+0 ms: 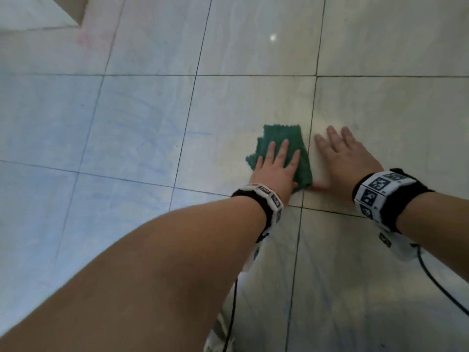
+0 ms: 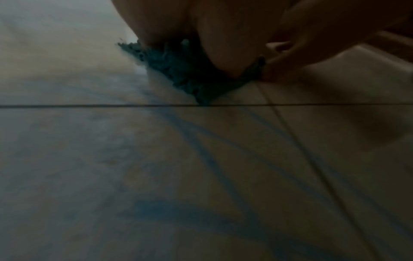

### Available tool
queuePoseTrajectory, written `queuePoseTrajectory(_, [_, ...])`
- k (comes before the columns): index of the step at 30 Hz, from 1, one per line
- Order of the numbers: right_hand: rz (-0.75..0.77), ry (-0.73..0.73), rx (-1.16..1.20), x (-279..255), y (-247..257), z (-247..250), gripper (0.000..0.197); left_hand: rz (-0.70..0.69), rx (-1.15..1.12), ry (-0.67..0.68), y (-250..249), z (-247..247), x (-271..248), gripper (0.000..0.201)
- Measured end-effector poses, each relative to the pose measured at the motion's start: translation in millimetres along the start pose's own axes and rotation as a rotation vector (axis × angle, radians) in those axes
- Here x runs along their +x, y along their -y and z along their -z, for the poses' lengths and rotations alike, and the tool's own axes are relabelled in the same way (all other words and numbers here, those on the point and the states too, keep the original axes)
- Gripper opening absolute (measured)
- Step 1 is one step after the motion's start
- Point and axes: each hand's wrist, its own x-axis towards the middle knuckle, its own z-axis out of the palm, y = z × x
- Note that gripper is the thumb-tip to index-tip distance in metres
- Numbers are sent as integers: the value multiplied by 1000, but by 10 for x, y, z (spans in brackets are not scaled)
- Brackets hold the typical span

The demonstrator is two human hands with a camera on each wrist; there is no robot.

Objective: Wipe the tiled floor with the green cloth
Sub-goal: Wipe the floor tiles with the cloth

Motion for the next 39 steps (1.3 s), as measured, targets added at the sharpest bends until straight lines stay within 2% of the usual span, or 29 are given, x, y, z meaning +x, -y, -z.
queuePoseTrajectory(2, [2,4,-1,0,-9,19,127,-46,18,17,-87,-3,60,77])
queuePoseTrajectory(4, [-2,25,0,-8,27,32,129,-21,-4,15,111,62,73,80])
queuePoseTrajectory(11, [-21,95,5,25,107,106,135,476,-189,-73,1544,300,-70,82])
queuePoseTrajectory(14, [-23,112,-1,11,107,115,135,546,-203,-72,1668,223,-131,80])
queuePoseTrajectory(16, [-22,113,0,-4,113,128,134,542,-175,-68,1509,179,-151,79])
queuePoseTrajectory(18, [-15,112,-14,-11,127,149,133,465,-129,-61,1255,170,-132,80])
queuePoseTrajectory(23, [-13,116,-19,-6,114,146,136,-24,-11,37,24,109,105,82])
queuePoseTrajectory(26, [-16,135,-38,11,94,159,139,-89,16,46,-231,67,173,81])
queuePoseTrajectory(28, [-8,131,-48,0,87,167,140,-64,25,26,40,127,137,83])
queuePoseTrajectory(29, [-5,126,-52,-2,71,160,139,1,9,1,251,167,108,84])
queuePoseTrajectory(32, [14,128,-56,-36,57,157,138,303,-99,-19,1035,169,-76,84])
queuePoseTrajectory(34, [20,129,-55,-38,72,161,138,443,-121,9,1433,122,-258,85])
queuePoseTrajectory(36, [29,137,-57,-17,70,162,139,481,-115,14,1535,54,-341,84])
queuePoseTrajectory(39, [46,155,-68,-5,52,184,139,410,-80,-9,1236,-5,-358,83])
